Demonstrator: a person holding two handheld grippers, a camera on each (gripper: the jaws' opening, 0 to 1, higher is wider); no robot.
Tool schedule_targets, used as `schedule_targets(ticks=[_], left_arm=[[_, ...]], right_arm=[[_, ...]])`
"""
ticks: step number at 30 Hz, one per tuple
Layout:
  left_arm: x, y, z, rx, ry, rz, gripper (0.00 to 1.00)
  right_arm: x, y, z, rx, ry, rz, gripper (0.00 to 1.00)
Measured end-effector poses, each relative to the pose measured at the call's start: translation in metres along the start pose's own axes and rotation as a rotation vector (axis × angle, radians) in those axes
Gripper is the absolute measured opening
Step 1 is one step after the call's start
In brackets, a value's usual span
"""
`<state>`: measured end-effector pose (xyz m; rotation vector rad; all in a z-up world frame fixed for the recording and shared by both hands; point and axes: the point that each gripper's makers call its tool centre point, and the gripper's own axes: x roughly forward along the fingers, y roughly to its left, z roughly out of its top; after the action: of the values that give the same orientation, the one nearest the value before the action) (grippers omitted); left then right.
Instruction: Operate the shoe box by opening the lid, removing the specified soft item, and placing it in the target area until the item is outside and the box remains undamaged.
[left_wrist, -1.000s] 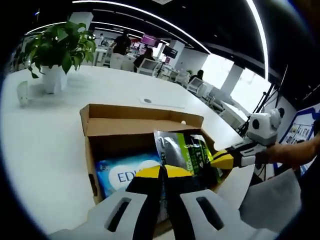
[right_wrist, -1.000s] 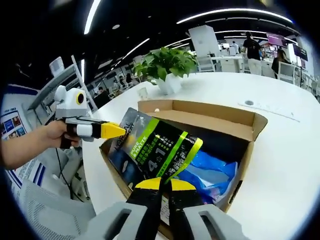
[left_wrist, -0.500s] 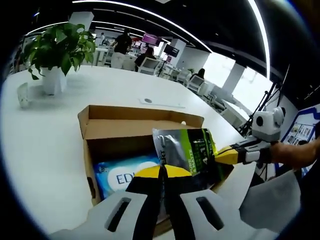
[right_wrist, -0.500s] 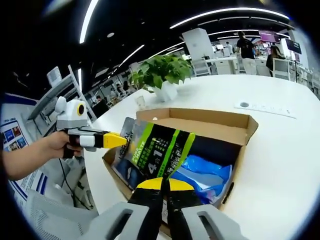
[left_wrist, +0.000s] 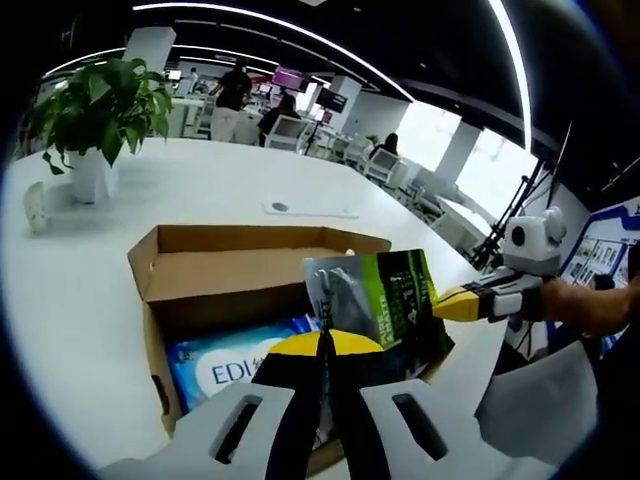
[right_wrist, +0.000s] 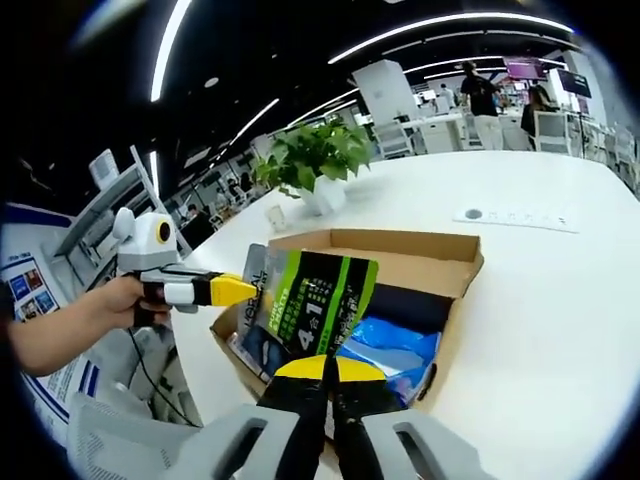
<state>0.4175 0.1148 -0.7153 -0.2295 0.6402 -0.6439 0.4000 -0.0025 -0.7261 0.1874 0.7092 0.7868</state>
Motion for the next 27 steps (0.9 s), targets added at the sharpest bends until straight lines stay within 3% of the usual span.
schedule_targets(ticks=[27], left_arm=[[0.038, -0.061, 0.01, 0.053, 0.06, -0.077, 0.0]], right_arm=[[-0.056, -0.048, 0.008, 0.038, -0.019, -0.085, 0.0]])
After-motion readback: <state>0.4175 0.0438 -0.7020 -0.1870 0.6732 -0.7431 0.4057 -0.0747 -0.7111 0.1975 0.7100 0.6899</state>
